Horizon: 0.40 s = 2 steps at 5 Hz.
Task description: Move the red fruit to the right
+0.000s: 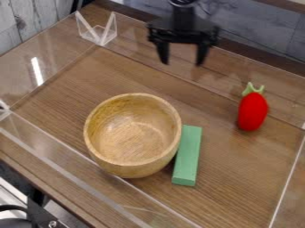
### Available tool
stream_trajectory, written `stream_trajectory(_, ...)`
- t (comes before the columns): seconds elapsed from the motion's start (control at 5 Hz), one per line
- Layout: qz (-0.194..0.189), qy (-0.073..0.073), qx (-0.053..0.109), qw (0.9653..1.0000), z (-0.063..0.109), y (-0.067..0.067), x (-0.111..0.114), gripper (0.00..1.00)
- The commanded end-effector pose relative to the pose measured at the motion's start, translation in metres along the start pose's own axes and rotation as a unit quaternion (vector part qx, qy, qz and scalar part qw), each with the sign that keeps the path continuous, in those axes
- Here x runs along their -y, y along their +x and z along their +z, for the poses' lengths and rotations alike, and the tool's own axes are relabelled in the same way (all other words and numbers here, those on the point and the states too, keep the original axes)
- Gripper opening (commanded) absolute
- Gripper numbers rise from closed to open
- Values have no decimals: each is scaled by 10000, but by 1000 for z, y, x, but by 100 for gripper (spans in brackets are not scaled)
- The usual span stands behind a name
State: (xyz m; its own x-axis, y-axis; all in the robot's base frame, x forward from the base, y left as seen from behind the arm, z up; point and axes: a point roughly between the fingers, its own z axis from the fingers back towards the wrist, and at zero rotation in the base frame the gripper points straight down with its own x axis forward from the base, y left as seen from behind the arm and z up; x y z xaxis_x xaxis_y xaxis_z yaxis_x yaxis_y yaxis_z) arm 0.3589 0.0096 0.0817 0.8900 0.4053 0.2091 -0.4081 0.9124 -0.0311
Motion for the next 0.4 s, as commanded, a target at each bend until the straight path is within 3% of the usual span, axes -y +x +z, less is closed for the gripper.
stream_trajectory(0.0,-27,-105,122,9999,6,-9,24,100)
stream_trajectory(0.2,25,-136,50,9999,5,-20,46,100)
